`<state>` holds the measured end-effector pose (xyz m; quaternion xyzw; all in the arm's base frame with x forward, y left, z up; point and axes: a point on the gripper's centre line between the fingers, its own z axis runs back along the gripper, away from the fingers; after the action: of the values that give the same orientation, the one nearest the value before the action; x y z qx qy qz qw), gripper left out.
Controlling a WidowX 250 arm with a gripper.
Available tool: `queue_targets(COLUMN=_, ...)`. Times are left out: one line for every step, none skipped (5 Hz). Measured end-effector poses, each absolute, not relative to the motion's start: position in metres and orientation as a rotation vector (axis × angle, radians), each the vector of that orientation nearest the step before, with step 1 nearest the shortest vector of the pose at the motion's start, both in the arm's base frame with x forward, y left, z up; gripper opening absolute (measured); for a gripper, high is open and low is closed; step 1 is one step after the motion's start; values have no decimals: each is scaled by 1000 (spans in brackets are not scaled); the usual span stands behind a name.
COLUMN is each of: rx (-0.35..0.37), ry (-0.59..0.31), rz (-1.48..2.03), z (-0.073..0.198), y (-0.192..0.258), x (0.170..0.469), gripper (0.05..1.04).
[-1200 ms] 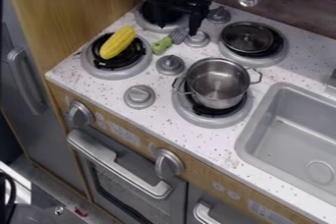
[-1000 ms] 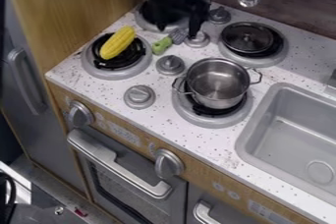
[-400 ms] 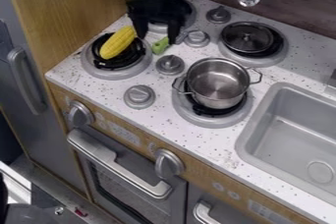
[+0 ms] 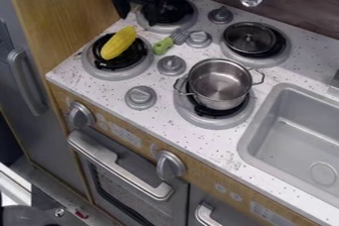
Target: Moved the yellow object from the left burner and placed it between the two burners
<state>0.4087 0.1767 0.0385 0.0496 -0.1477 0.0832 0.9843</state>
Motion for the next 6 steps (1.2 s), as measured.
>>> queue_targets(rx=125, ry=-265, rz=145, z=17, y=192, x=412, gripper=991)
queue_targets(rx=152, ry=-210, rz=138, z=-5, y=209, x=409, gripper=991)
queue_targets(rx=151, ry=-146, rz=147, z=-29, y=219, x=405, gripper=959)
queue_targets(rx=150, ry=-137, rz=150, z=-29, y=221, x=405, gripper=672)
queue_targets(rx=140, ry=-139, rz=158, z=-30, y=220, x=404, gripper=621)
queue_targets(rx=86, ry=-122, rz=180, z=-21, y=204, x=404, gripper=621)
